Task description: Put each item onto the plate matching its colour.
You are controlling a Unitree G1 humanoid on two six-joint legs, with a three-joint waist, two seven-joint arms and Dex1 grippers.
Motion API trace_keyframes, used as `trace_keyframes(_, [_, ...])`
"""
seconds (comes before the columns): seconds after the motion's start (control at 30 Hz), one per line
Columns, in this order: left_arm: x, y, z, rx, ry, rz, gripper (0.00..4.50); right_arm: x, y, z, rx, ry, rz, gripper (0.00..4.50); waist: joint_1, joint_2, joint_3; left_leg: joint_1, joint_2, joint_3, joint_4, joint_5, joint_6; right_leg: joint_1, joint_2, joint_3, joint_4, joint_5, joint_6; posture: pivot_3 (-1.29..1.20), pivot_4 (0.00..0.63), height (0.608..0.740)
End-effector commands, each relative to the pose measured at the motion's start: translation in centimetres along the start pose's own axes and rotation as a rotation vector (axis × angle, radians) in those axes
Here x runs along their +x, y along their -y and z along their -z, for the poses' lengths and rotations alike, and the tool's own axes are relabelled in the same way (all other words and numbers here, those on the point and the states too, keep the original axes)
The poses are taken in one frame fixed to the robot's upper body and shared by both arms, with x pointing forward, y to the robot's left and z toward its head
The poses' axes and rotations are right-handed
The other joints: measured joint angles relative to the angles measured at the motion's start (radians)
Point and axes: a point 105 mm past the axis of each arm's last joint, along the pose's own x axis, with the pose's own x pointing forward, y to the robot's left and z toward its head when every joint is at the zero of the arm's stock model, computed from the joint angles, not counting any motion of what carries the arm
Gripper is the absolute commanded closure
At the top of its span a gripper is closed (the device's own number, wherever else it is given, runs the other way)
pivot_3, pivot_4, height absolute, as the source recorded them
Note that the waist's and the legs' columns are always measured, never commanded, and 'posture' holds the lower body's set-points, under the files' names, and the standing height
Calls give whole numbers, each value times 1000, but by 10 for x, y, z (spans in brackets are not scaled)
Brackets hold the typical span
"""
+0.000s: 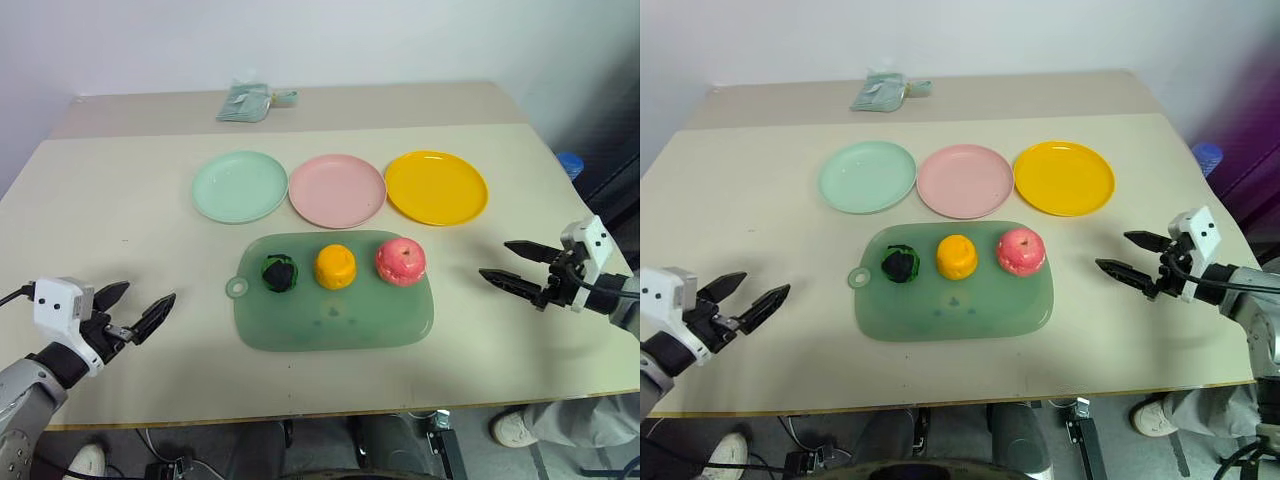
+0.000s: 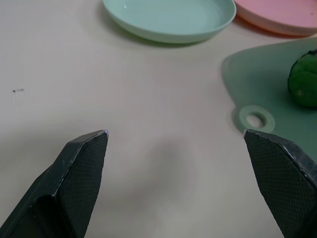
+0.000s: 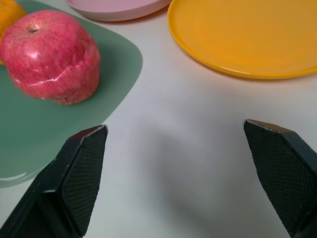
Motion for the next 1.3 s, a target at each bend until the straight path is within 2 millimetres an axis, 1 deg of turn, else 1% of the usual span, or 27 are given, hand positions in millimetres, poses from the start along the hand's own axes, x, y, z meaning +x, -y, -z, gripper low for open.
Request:
trace_keyframes(0.03, [-2, 2, -11, 17, 47, -19, 0, 5, 0, -13, -45, 31, -13, 56, -1, 0, 0, 0, 0, 0, 0, 0, 0, 0, 0, 0, 0, 0, 0, 0, 150, 740])
trace_keyframes(0.2, [0, 5, -18, 9, 85, -38, 0, 16, 2, -20, -65, 55, -2, 56, -2, 0, 0, 0, 0, 0, 0, 0, 0, 0, 0, 0, 0, 0, 0, 0, 150, 740])
trace_keyframes(0.3, [2, 5, -20, 8, 95, -40, 0, 21, 5, -22, -72, 77, 34, 56, -1, 0, 0, 0, 0, 0, 0, 0, 0, 0, 0, 0, 0, 0, 0, 0, 150, 740])
trace_keyframes(0.37, [7, 5, -26, -3, 119, -36, 0, 23, 8, -23, -78, 90, 65, 56, 2, 0, 0, 0, 0, 0, 0, 0, 0, 0, 0, 0, 0, 0, 0, 0, 150, 740])
trace_keyframes(0.47, [15, 3, -34, -26, 158, -17, 0, 25, 4, -27, -94, 111, 79, 56, 5, 0, 0, 0, 0, -1, 0, 0, 0, 0, 0, 0, 0, 0, 0, 0, 150, 740])
trace_keyframes(0.53, [24, 3, -39, -34, 181, 9, 0, 24, 0, -31, -98, 132, 84, 56, 5, 0, 0, 0, -1, 0, 0, 0, 0, 0, 0, 0, 0, 0, 0, 0, 150, 740])
trace_keyframes(0.63, [49, 16, -48, -20, 185, 107, 0, 20, -9, -35, -94, 156, 78, 56, 16, 0, 0, 0, -2, -1, 0, 0, 0, 0, 1, 0, 0, 0, 0, 0, 150, 740])
trace_keyframes(0.73, [61, 24, -57, -3, 193, 189, 0, 18, -22, -39, -104, 153, 44, 56, 20, 0, 0, 0, -2, -1, 1, 0, 0, 0, 1, 0, 1, 0, 0, 0, 150, 740])
trace_keyframes(0.8, [74, 44, -62, 15, 183, 325, 0, 12, -31, -33, -43, 119, -10, 56, 22, 0, 0, -1, -2, -1, 1, 0, 0, 0, 1, 0, 1, 0, 0, 0, 150, 740])
trace_keyframes(0.83, [77, 49, -63, 22, 176, 369, 0, 10, -36, -31, -24, 107, -28, 56, 24, 0, 0, -1, -2, -1, 1, 0, 0, 0, 1, 0, 1, 0, 0, 0, 150, 740])
trace_keyframes(0.9, [83, 70, -61, 60, 137, 515, 0, 8, -49, -27, -15, 63, -91, 56, 25, 1, 0, -1, -2, -1, 1, 0, 0, 0, 1, -1, 0, 0, 0, 0, 150, 740])
trace_keyframes(0.93, [87, 83, -55, 97, 92, 599, 0, 6, -58, -25, -13, 44, -138, 56, 25, 1, 0, -1, -3, -1, 1, 0, 0, 0, 1, -1, 0, 0, 0, 0, 150, 740])
trace_keyframes(1.03, [95, 106, -43, 179, 8, 741, 0, 3, -72, -22, -20, 11, -202, 56, 22, 1, 0, -1, -3, -1, 1, 0, 0, 0, 1, -1, 0, 0, 0, 0, 150, 740])
trace_keyframes(1.17, [120, 114, -31, 305, -49, 775, 0, 5, -79, -28, -27, 55, -198, 56, 20, 1, 0, -1, -3, 0, 1, 0, 0, 0, 3, -1, 1, 0, 0, 0, 150, 740])
trace_keyframes(1.3, [131, 116, -18, 380, -91, 791, 0, 6, -84, -30, -29, 78, -182, 56, 21, 1, 0, -1, -3, 0, 1, 0, 0, 0, 3, -1, 0, 0, 0, 0, 150, 740])
